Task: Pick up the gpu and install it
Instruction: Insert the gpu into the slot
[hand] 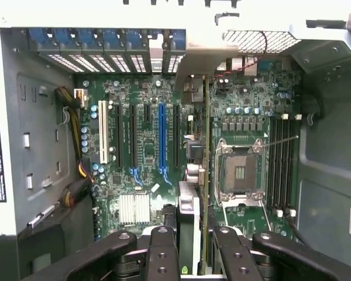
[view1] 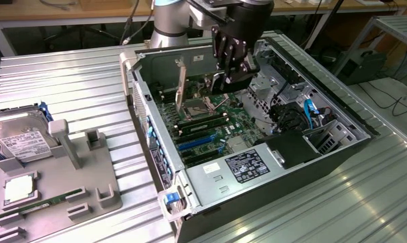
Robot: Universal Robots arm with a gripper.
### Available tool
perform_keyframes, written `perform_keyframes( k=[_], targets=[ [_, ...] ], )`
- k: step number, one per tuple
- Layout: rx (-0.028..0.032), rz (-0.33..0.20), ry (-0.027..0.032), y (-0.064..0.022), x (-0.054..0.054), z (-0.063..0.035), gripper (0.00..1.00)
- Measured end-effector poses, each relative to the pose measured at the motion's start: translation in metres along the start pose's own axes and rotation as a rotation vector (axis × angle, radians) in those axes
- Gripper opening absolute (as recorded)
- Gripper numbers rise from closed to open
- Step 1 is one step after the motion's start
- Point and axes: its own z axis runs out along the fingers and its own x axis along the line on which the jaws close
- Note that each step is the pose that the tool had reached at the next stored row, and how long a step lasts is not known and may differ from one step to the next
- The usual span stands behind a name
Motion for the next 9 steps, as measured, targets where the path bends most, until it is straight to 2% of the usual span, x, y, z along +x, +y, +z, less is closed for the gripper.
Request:
perform_keyframes(
  k=[2, 5, 9],
  targets=[
    [0.0000, -0.001, 0.0023, 0.0001, 0.000, 0.0032, 0.28],
    [-0.0001, -0.003, 0.0024, 0.0002, 0.003, 0.0066, 0.28],
    [-0.0003, -0.005, 0.0023, 0.0004, 0.005, 0.0168, 0.28]
  ],
)
